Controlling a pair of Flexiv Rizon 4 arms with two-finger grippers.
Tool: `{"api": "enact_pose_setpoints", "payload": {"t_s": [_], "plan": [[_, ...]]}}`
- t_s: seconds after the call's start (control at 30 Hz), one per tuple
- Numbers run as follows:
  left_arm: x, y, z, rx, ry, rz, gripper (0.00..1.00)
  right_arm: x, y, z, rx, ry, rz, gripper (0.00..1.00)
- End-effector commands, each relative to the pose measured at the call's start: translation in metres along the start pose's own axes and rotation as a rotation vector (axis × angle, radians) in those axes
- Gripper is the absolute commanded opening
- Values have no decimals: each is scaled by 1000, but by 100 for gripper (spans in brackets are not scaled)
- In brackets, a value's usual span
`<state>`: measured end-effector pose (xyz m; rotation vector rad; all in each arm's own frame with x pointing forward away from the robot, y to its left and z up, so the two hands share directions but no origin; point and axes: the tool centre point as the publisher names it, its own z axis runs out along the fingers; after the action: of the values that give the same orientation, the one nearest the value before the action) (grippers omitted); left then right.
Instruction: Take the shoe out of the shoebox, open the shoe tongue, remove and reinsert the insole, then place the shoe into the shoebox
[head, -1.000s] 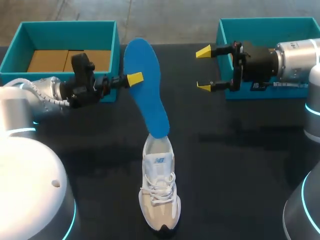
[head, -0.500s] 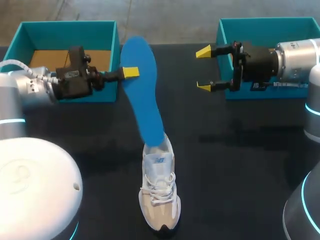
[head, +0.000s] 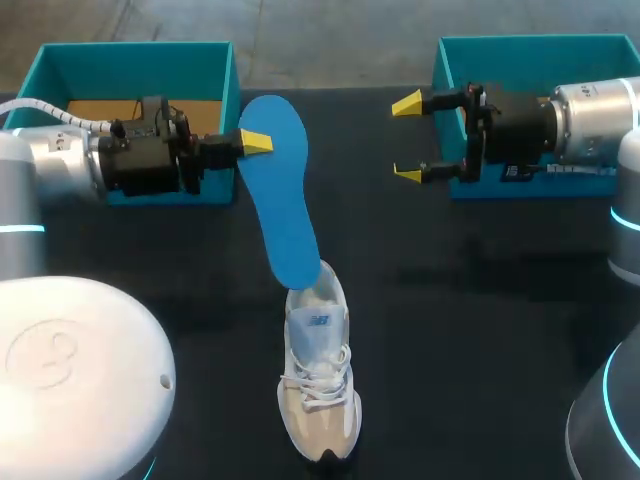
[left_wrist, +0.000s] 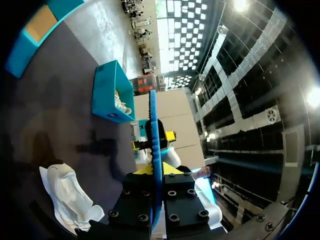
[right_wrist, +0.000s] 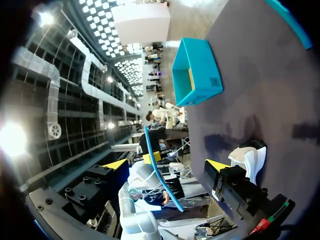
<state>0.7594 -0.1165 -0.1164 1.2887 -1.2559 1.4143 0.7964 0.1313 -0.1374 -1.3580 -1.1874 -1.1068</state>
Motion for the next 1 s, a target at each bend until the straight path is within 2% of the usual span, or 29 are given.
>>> {"api": "enact_pose_setpoints", "payload": {"t_s": [0.03, 0.5, 1.0], "plan": [[-6, -5, 2, -19, 12, -8, 0, 0, 0, 0, -1, -2, 0, 100], [-16, -10, 5, -3, 37, -98, 0, 0, 0, 0, -1, -2, 0, 100], [-16, -11, 5, 12, 42, -101, 0, 0, 0, 0, -1, -2, 0, 100]]}}
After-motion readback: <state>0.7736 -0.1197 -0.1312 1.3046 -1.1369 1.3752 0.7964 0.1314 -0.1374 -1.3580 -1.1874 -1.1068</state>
